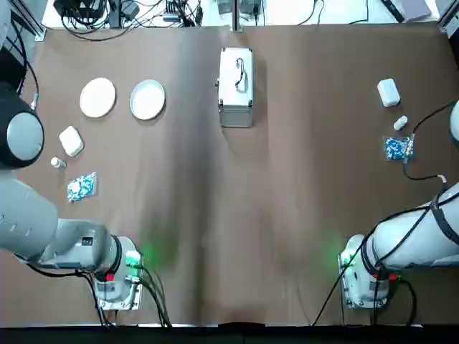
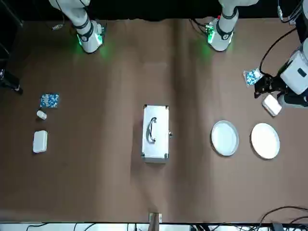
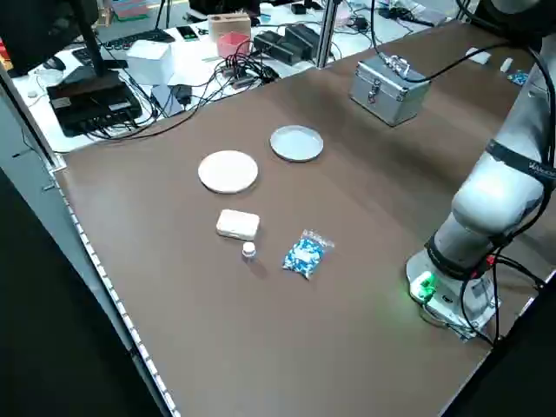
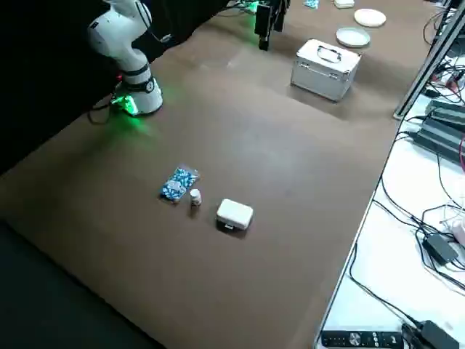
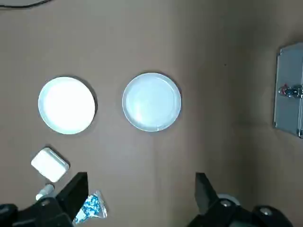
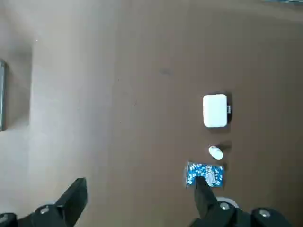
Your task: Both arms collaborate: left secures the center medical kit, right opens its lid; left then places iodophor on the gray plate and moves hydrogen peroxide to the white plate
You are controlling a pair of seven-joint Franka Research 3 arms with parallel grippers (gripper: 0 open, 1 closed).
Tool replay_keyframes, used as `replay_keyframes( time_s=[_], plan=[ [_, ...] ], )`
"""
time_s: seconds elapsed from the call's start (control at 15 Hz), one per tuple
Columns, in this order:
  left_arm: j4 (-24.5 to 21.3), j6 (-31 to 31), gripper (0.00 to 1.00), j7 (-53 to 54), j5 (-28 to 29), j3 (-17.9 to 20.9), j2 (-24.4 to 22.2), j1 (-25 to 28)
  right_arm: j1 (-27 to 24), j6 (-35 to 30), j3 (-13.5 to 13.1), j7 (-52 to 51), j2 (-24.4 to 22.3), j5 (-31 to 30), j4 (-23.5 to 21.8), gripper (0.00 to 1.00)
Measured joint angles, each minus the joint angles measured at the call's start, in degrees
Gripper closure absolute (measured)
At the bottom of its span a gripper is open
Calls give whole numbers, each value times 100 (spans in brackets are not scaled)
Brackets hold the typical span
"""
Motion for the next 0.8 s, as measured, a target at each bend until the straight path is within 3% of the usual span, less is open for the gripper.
replay_keyframes(
  time_s=[0.4,0.8],
  plan=[
    [-7,-30,0,-139,0,-1,1,1,309,10,56,498,-16,-1,-1,1],
    [-187,-128,0,-1364,-228,-35,162,-3,331,-72,29,579,-23,-4,-25,0]
  ],
)
